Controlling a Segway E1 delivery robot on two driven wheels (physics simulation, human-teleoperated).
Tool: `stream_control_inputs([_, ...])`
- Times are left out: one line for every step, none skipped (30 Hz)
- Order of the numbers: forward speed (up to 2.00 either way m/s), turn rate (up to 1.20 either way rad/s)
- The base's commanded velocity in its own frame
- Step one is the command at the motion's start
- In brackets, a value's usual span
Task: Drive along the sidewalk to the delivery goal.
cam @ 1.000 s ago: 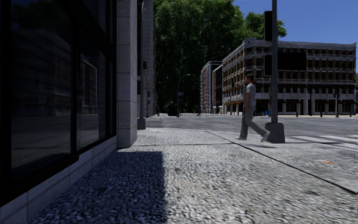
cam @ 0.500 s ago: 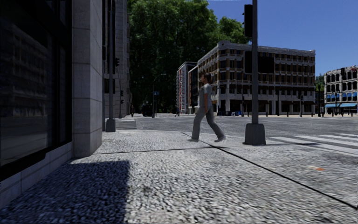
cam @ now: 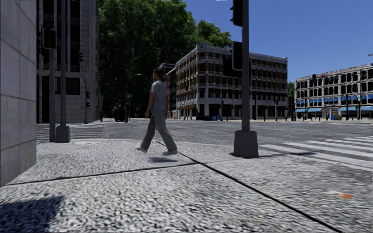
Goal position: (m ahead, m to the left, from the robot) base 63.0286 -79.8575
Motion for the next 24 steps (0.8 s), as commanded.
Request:
stream_control_inputs([1.94,-0.65])
stream_control_inputs([1.94,-0.65])
stream_control_inputs([1.94,-0.65])
stream_control_inputs([1.94,-0.65])
stream_control_inputs([1.94,-0.65])
stream_control_inputs([1.94,-0.65])
stream_control_inputs([1.94,-0.65])
stream_control_inputs([1.94,-0.65])
stream_control_inputs([1.94,-0.65])
stream_control_inputs([1.94,-0.65])
stream_control_inputs([1.94,-0.65])
stream_control_inputs([1.94,-0.65])
stream_control_inputs([1.94,-0.65])
stream_control_inputs([1.94,-0.65])
stream_control_inputs([1.94,-0.65])
stream_control_inputs([1.94,-0.65])
stream_control_inputs([1.94,-0.65])
stream_control_inputs([1.94,-0.65])
stream_control_inputs([1.94,-0.65])
stream_control_inputs([1.94,-0.65])
stream_control_inputs([1.94,-0.65])
stream_control_inputs([1.94,-0.65])
stream_control_inputs([1.94,-0.65])
stream_control_inputs([1.94,-0.65])
